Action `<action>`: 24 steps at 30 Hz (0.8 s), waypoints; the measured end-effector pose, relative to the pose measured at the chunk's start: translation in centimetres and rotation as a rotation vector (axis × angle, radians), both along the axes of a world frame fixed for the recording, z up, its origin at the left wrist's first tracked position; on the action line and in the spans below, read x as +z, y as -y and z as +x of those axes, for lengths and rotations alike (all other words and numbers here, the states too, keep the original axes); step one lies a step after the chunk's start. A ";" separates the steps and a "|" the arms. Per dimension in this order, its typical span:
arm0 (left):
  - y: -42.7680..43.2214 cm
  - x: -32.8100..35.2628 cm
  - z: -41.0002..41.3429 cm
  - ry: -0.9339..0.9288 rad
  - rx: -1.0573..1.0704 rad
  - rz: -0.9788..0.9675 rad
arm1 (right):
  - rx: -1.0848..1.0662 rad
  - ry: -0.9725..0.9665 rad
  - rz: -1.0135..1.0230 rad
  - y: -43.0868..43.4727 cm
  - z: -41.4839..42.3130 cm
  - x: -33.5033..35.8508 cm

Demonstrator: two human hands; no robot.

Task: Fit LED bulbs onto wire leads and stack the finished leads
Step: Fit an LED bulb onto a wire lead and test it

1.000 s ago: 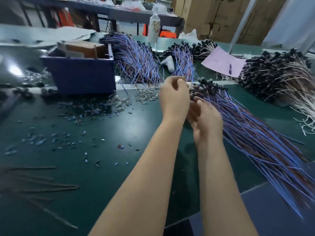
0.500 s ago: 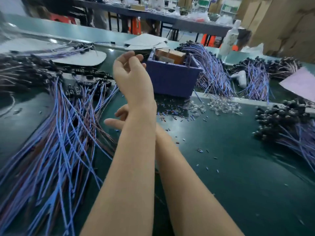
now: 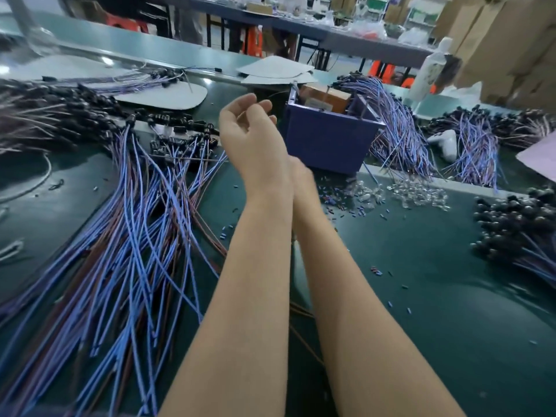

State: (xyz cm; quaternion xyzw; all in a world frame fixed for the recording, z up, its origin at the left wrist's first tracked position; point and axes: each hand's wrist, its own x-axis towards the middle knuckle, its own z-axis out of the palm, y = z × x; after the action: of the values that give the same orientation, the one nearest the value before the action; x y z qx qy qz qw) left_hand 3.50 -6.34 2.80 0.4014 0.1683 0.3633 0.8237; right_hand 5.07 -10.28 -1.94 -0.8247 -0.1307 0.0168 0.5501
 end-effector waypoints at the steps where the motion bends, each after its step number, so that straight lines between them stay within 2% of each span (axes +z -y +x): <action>1: 0.2 -0.2 0.1 -0.002 -0.001 0.009 | -0.062 0.090 -0.050 0.5 0.3 0.3; 3: 0.8 -0.6 0.6 -0.008 -0.004 0.032 | -0.187 0.128 0.029 2.6 1.3 0.7; 6: 2.0 -1.7 1.5 -0.078 -0.063 0.125 | -0.281 0.046 0.356 6.3 1.8 1.0; 11: 4.7 -5.2 3.1 -0.407 -0.321 0.498 | -0.308 0.038 0.594 11.6 1.9 0.7; 14: 6.2 -6.7 3.1 -0.555 -0.459 0.762 | -0.396 0.026 0.566 13.5 1.9 -0.1; 17: 7.3 -7.4 2.9 -0.614 -0.447 0.946 | -0.479 0.038 0.504 14.6 2.1 -1.2; 21: 7.6 -7.7 2.7 -0.611 -0.300 1.035 | -0.500 0.035 0.477 15.2 2.1 -1.7; 24: 7.2 -7.6 2.7 -0.667 -0.293 0.956 | -0.489 -0.009 0.419 15.2 2.1 -1.7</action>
State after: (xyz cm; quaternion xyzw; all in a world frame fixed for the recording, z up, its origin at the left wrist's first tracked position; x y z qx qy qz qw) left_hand 6.21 -13.56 -4.78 0.8389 0.1783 0.1358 0.4961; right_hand 7.17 -25.51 -3.62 -0.7003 0.0730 -0.1395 0.6963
